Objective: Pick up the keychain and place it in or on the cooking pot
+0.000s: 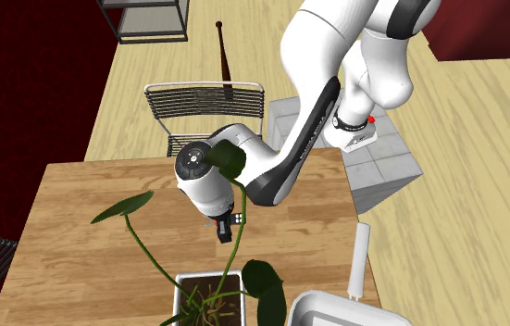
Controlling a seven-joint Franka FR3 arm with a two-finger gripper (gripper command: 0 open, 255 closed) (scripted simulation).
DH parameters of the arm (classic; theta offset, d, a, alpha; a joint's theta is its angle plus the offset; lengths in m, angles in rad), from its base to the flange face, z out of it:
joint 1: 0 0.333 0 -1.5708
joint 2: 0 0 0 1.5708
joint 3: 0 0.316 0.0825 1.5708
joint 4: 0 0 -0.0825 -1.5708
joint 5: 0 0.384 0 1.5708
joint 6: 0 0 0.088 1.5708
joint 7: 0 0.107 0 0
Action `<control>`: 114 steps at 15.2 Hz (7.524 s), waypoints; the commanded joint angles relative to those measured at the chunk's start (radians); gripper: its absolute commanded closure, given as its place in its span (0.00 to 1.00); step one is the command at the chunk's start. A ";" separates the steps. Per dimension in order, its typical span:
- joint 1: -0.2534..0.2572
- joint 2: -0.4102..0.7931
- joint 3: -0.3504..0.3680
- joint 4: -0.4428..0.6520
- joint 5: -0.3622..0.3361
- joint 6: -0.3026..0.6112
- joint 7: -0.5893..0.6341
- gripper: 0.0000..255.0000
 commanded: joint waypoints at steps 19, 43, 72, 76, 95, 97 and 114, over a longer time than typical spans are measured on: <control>-0.006 -0.056 0.006 0.052 0.018 -0.106 -0.007 1.00; -0.010 -0.129 0.012 0.284 0.038 -0.408 -0.007 1.00; 0.323 -0.010 0.204 0.524 -0.048 -0.521 0.512 1.00; 0.411 0.071 0.225 0.635 -0.094 -0.556 0.608 1.00; 0.460 0.131 0.230 0.500 -0.129 -0.367 0.681 1.00; 0.460 0.131 0.230 0.500 -0.129 -0.367 0.681 1.00; 0.472 0.132 0.233 0.630 -0.126 -0.495 0.676 0.00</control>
